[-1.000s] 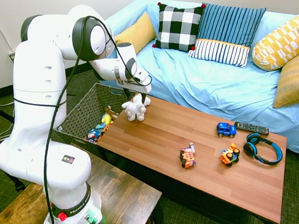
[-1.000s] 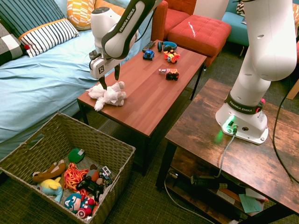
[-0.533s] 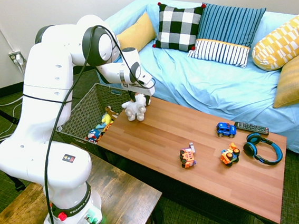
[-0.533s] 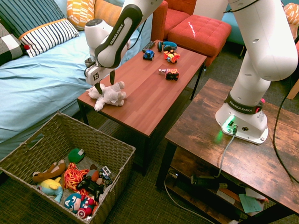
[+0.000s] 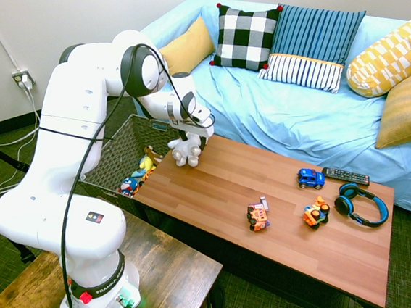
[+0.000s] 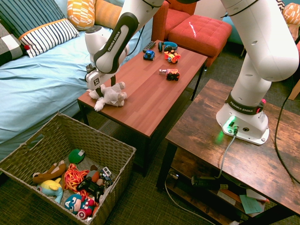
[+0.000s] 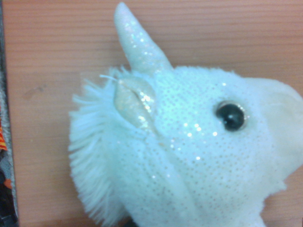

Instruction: Put the stuffed toy in the basket

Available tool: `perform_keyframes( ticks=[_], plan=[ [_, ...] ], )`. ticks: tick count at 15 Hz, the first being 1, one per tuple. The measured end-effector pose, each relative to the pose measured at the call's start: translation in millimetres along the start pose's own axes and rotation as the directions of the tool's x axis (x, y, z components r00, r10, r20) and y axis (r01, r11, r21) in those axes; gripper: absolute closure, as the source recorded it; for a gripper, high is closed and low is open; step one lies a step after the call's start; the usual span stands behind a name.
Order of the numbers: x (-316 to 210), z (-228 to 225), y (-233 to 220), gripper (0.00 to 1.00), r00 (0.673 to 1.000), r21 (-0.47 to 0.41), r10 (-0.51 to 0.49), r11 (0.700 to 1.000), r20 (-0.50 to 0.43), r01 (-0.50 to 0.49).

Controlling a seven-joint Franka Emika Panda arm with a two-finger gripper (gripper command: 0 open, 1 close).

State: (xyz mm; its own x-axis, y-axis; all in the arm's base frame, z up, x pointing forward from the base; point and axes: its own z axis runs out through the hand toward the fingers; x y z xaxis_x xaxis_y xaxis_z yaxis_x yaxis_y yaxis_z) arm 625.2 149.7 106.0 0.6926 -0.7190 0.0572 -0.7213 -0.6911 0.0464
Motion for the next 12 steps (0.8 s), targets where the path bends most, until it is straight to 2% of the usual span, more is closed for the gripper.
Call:
perform_keyframes(
  ticks=[7,9,12],
  plan=[
    [6.0,7.8,12.8,1.0,0.999,-0.026,-0.019,0.999,0.035,0.02],
    [4.5,-7.9,8.6,1.0,0.998,-0.021,-0.036,0.999,0.042,0.037],
    [-16.7,-63.8,-14.0,1.0,0.995,0.0,-0.091,0.996,0.035,0.091]
  ],
)
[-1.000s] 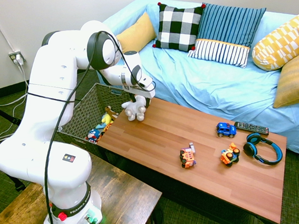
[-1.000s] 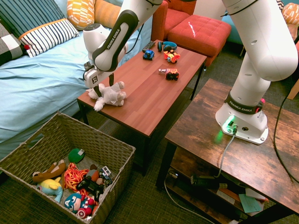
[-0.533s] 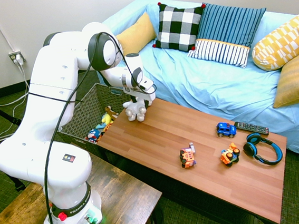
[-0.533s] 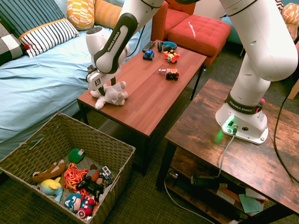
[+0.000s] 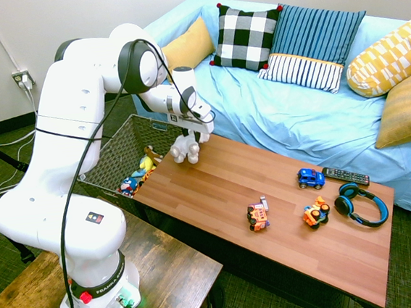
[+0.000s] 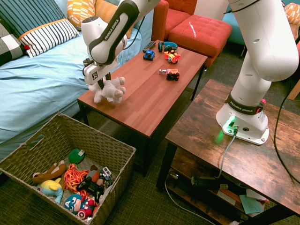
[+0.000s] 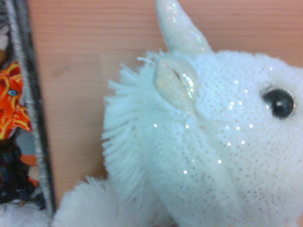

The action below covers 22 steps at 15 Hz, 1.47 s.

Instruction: Put the stuffed toy in the basket

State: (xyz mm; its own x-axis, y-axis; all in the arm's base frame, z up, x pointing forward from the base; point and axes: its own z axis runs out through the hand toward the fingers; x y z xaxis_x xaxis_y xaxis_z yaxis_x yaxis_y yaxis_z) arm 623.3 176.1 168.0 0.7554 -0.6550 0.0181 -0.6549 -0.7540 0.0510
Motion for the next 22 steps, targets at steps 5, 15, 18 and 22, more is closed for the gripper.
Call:
perform_keyframes(
  ticks=[5,15,18,22],
  plan=[
    [-85.8,-40.6,-52.5,1.0,0.993,0.005,-0.118,0.993,-0.015,0.118],
    [-173.6,36.5,-140.3,1.0,0.986,0.156,-0.157,0.977,0.063,0.145],
    [-189.1,85.6,-159.1,0.0,0.983,0.156,-0.152,0.979,0.106,0.134],
    [-197.3,124.6,-167.5,0.0,0.978,0.13,-0.158,0.981,0.132,0.141]
  ],
)
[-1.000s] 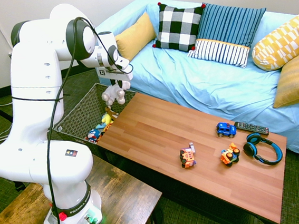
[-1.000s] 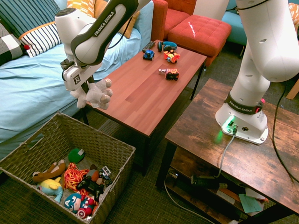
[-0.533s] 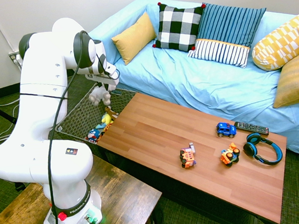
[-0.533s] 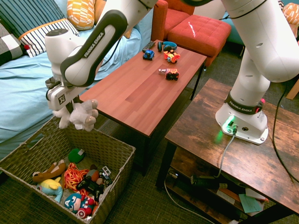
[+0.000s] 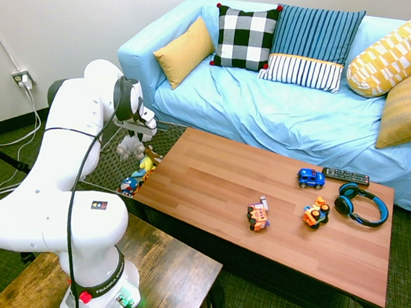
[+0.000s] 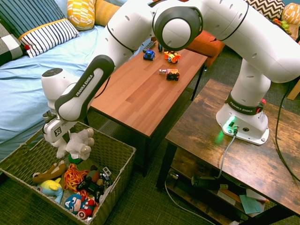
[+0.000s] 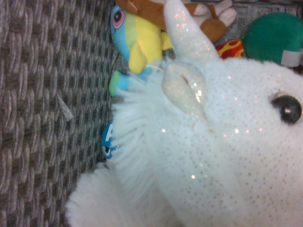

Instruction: Put the stuffed toy in the basket

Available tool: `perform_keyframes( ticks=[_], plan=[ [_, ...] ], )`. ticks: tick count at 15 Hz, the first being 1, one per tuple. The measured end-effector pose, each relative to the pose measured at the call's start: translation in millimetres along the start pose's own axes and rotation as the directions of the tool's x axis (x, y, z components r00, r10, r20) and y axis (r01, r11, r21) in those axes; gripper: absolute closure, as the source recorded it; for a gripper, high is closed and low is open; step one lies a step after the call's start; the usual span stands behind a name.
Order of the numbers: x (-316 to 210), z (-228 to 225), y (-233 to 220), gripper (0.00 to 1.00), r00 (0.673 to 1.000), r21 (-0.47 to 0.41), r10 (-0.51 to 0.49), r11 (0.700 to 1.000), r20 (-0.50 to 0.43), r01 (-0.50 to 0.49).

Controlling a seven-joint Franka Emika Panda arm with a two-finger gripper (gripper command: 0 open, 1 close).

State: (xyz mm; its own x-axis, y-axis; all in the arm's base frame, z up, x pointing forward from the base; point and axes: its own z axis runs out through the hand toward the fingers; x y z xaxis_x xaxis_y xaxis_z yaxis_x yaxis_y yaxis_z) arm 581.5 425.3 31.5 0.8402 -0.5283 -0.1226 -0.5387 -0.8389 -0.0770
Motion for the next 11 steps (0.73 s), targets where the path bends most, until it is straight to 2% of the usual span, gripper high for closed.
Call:
perform_keyframes(
  ticks=[11],
  plan=[
    [4.3,-5.7,-10.2,0.0,1.0,-0.013,-0.011,1.0,0.012,0.011]
  ],
)
